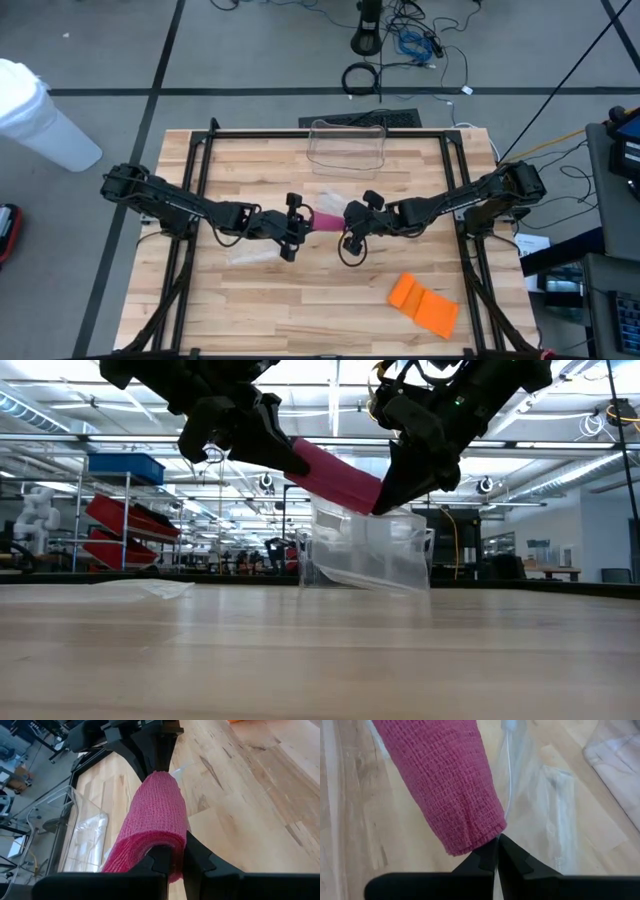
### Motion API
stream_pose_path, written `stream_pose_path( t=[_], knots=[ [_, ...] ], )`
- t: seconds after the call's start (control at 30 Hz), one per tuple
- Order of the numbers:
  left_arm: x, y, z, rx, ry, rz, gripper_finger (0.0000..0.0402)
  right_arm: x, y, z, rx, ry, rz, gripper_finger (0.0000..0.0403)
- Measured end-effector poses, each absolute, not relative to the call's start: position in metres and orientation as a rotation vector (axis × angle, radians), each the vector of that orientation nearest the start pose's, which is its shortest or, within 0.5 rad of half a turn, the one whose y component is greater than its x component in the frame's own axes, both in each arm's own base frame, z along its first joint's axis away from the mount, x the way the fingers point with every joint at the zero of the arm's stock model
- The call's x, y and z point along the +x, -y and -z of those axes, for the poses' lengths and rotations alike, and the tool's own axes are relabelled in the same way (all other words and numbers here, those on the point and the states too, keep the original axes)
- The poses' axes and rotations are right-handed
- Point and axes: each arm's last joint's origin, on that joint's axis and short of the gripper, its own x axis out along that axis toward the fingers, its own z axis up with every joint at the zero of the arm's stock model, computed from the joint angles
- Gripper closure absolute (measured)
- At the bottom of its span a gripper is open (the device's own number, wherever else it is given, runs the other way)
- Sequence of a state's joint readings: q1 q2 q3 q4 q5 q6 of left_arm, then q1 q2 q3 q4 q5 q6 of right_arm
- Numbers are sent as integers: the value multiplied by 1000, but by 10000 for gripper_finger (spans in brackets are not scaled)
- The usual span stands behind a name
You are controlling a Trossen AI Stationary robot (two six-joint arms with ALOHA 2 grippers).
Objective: Roll bandage
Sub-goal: Put the pink bandage into the zip bag
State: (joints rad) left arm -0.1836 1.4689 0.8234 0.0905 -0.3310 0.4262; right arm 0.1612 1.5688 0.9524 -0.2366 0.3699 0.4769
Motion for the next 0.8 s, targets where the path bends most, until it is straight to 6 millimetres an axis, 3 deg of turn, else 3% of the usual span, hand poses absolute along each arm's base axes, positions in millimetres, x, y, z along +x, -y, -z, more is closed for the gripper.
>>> stream_pose_path(
  t=[0.47,0.8],
  knots=[
    [302,43,-217,595,-586,-140,374,314,-38,-204,201,-748,401,403],
    [299,40,-213,604,-637,-129,374,321,-39,-214,206,-640,372,403]
  ],
)
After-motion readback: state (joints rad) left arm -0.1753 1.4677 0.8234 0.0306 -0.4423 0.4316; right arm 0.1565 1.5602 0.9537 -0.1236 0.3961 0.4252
